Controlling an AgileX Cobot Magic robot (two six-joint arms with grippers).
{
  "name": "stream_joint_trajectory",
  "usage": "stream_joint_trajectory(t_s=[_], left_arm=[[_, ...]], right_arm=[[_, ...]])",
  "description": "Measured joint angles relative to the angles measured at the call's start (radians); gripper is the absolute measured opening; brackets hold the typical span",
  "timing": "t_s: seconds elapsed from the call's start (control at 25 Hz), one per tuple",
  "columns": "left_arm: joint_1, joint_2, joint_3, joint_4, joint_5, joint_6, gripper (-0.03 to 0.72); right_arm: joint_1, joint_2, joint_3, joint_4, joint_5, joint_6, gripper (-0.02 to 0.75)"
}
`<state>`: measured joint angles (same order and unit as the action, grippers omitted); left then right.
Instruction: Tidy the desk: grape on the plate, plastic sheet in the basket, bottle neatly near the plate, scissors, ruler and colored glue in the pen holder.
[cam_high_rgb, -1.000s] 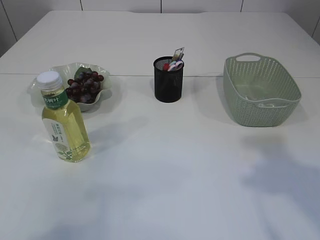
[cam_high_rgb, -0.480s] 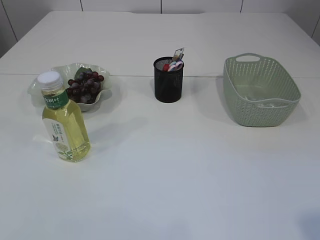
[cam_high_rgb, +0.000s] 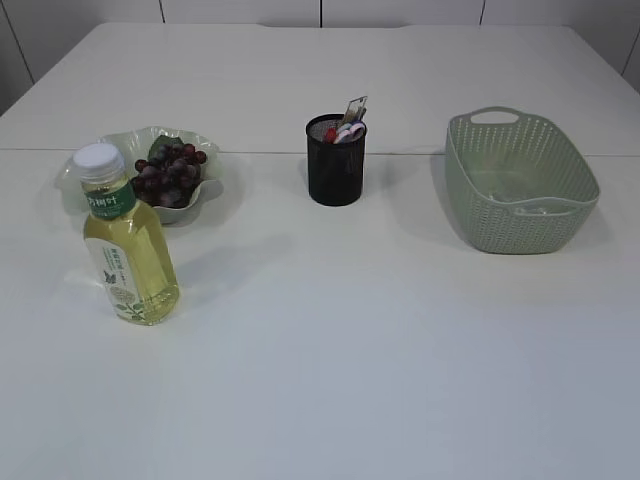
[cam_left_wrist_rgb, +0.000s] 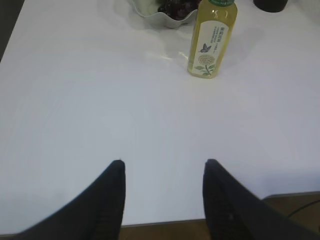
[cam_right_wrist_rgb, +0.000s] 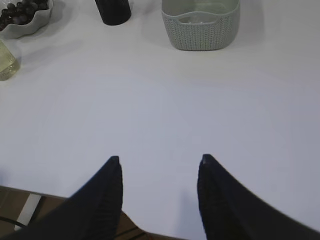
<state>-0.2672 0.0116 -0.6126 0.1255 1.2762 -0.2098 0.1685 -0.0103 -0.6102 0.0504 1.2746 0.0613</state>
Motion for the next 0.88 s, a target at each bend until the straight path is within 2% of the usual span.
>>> stream_joint_trajectory(t_s=[0.32,0.44,0.56,0.88], left_arm=[[0.0,0.0,0.048,-0.007,-0.101,0.0,0.372],[0.0,0.0,0.075,-0.029,-0.145,0.0,0.372],[0.0,0.0,0.077,-0.029,-0.158,0.0,0.372],[0.0,0.0,0.083,-0.034,-0.162,0.0,0.372]], right_arm=[[0.0,-0.009,0.075,0.0,-0.007,0.0,0.395],[0.0,-0.009,0.077,-0.05,-0.055,-0.004,0.395],[0.0,-0.009,0.097,-0.084,-0.09,-0.018,0.395],[0.0,-0.009,0.109,-0.07,-0.114,-0.048,0.395]])
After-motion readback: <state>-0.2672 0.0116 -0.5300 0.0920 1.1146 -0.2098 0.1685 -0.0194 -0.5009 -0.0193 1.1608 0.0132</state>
